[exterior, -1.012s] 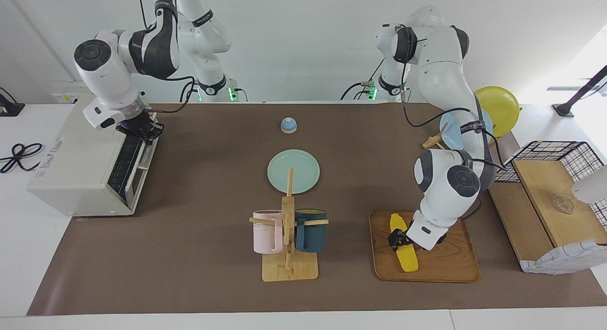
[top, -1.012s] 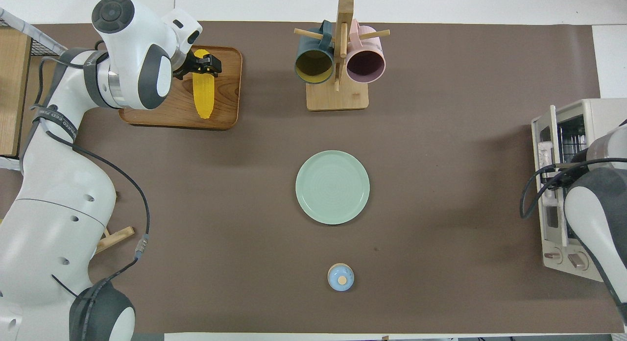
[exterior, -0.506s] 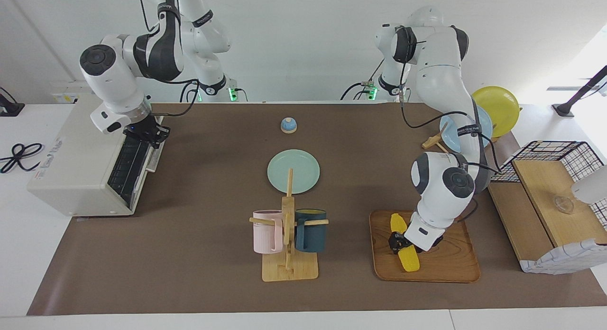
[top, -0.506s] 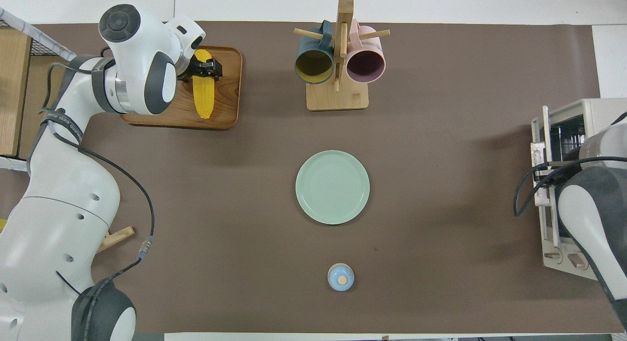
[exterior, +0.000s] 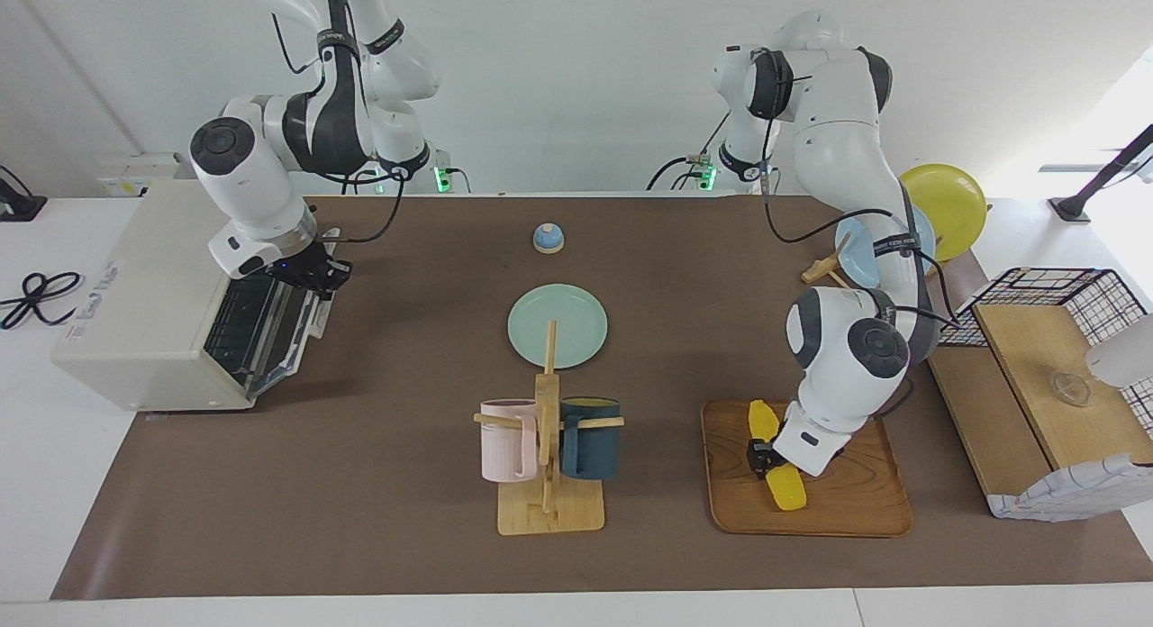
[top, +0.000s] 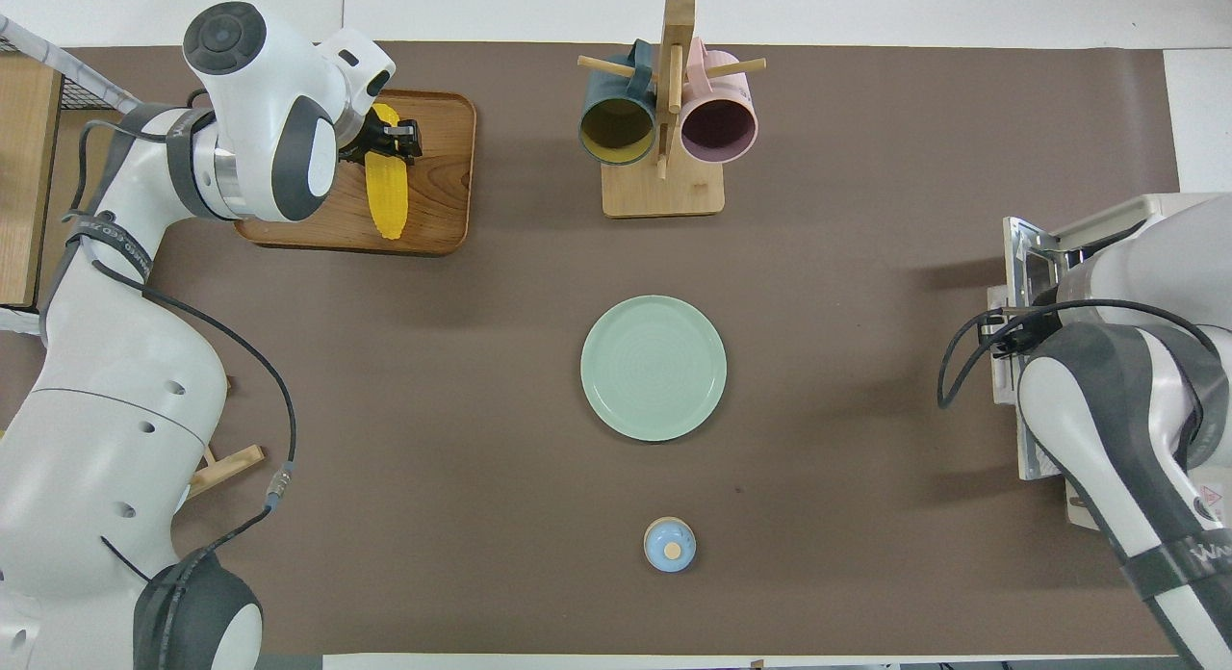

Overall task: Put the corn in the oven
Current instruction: 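Close the left gripper on the corn while the right gripper approaches the oven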

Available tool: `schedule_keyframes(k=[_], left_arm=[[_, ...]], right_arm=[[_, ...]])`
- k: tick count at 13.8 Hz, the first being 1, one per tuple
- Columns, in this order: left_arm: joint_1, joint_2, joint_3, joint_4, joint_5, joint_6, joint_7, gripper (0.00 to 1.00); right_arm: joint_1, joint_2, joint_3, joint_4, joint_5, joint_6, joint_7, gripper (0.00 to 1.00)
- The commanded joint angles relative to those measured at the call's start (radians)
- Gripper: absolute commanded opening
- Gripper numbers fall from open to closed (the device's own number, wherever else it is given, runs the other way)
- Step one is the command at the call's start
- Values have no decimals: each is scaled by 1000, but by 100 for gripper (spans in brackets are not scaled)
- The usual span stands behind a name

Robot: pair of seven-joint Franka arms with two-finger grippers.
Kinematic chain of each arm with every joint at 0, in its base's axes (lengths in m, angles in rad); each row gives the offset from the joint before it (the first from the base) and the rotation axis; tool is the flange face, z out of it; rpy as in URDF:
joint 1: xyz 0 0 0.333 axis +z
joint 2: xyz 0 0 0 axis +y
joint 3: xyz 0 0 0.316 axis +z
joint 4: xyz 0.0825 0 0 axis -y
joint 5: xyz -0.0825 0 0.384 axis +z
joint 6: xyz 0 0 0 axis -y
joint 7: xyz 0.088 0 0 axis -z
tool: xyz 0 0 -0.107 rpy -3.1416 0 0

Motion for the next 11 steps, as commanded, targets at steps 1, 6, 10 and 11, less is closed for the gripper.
schedule_keyframes(k=[1, 6, 10, 11], left_arm=[[0, -74, 9, -1, -41, -92, -9, 0], [-20, -285, 6, -171, -49, -135, -124, 0], [-110, -509, 4, -415, -49, -127, -220, 0], [-144, -548, 4, -463, -49, -121, -263, 0]], right_arm=[[-40, 53, -19, -36, -40, 140, -4, 0], [-40, 62, -21, -81, -40, 215, -4, 0], [-19, 78, -19, -85, -40, 227, 31, 0], [-15, 78, -19, -87, -40, 229, 33, 0]])
